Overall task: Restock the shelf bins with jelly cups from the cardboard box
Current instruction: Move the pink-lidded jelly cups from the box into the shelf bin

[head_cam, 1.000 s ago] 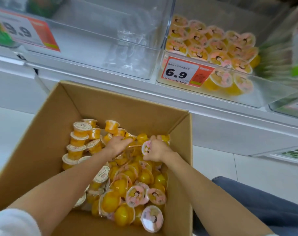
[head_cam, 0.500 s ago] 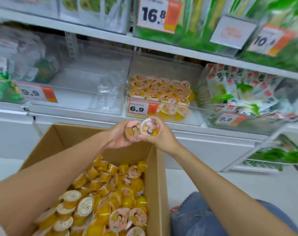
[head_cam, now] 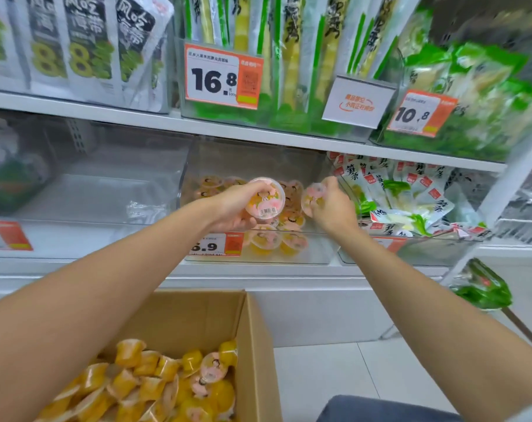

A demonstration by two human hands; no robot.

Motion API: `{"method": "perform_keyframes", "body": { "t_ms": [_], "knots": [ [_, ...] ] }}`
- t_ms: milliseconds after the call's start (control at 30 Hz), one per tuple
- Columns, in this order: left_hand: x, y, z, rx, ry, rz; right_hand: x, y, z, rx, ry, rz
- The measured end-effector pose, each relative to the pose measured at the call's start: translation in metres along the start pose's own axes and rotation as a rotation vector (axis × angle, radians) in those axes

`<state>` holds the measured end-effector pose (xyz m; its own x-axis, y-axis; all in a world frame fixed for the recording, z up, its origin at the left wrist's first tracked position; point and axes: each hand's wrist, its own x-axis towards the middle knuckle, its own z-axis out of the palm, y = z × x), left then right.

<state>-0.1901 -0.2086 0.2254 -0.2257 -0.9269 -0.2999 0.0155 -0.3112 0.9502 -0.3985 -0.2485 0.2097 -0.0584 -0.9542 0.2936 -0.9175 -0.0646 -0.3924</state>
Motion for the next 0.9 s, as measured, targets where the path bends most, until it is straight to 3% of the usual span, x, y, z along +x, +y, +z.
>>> {"method": "perform_keyframes", "body": {
  "t_ms": [167,300,433,533,600,667,700,767,833,900],
  "knots": [
    [0.057,-0.008,0.002,0.279,0.346,0.112,0.031,0.012,0.027,-0.366,-0.129,-0.088],
    [0.076,-0.022,0.003,0.323,0.350,0.131,0.041,0.013,0.044,-0.425,-0.256,-0.057],
    [0.076,-0.027,0.002,0.278,0.351,0.116,0.047,0.022,0.051,-0.299,-0.418,0.061],
    [0.077,-0.027,-0.001,0.219,0.352,0.112,0.046,0.021,0.042,-0.226,-0.174,0.006],
    [0.076,-0.027,-0.001,0.208,0.328,0.111,0.040,0.009,0.031,0.112,-0.046,-0.068],
    [0.072,-0.024,0.004,0.175,0.262,0.120,0.027,-0.010,0.020,0.528,-0.197,-0.059],
    [0.069,-0.022,0.008,0.133,0.211,0.116,0.023,-0.015,0.017,0.627,-0.271,-0.071],
    [0.064,-0.015,0.014,0.036,0.110,0.104,0.021,-0.017,0.015,0.681,-0.314,-0.092],
    [0.061,-0.012,0.014,0.037,0.078,0.133,0.023,-0.016,0.011,0.677,-0.253,-0.011],
    [0.060,-0.010,0.008,0.359,0.185,0.214,0.032,-0.006,0.004,0.438,-0.105,0.037]
  ]
}}
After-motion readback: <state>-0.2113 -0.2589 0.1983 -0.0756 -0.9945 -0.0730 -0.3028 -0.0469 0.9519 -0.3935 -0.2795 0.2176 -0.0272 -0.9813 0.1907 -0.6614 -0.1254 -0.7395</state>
